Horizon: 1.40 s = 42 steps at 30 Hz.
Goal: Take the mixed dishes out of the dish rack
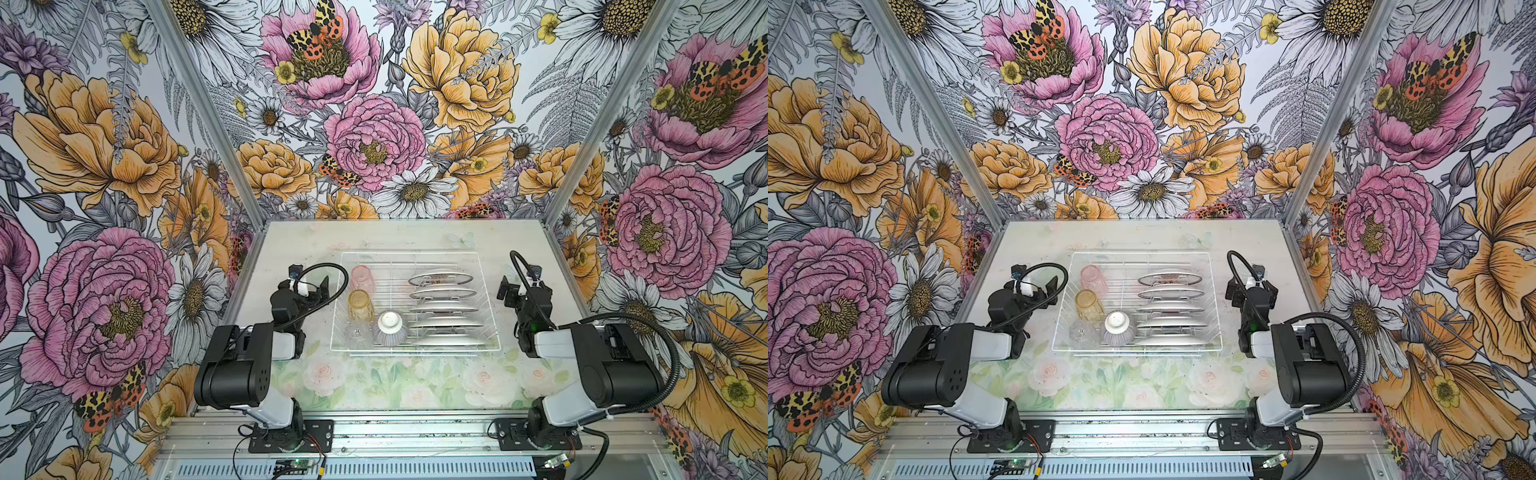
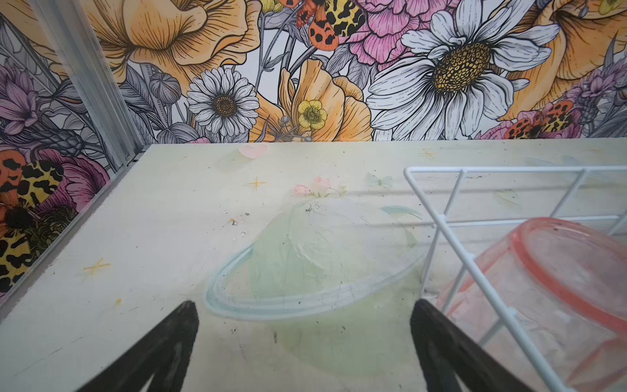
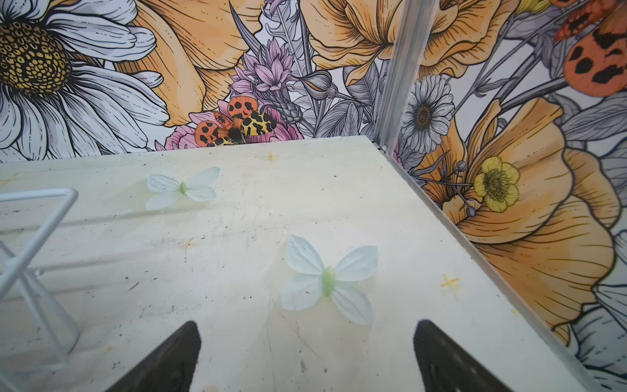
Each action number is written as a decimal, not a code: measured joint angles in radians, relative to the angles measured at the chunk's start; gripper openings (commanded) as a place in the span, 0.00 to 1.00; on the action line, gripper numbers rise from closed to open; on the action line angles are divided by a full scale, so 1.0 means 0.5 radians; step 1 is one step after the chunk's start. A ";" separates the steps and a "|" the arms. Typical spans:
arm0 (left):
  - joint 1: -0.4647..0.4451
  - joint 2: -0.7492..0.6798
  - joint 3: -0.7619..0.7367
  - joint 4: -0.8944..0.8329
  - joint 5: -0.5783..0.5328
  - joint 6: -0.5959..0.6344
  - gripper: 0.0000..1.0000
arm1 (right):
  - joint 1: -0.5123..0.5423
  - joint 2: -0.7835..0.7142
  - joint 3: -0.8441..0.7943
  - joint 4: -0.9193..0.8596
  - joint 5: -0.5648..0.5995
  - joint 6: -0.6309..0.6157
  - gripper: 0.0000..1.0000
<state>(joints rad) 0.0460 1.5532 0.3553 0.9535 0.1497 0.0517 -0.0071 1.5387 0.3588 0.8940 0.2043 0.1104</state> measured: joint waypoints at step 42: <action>-0.410 -0.584 1.088 -1.643 -0.092 -0.037 0.42 | -0.038 -0.772 0.285 -0.877 -0.069 -0.030 0.77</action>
<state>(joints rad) -0.1589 1.2613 0.8993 0.1318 0.1040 0.0330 -0.0261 1.1526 0.5011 0.4557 0.1696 0.0956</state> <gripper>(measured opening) 0.416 0.771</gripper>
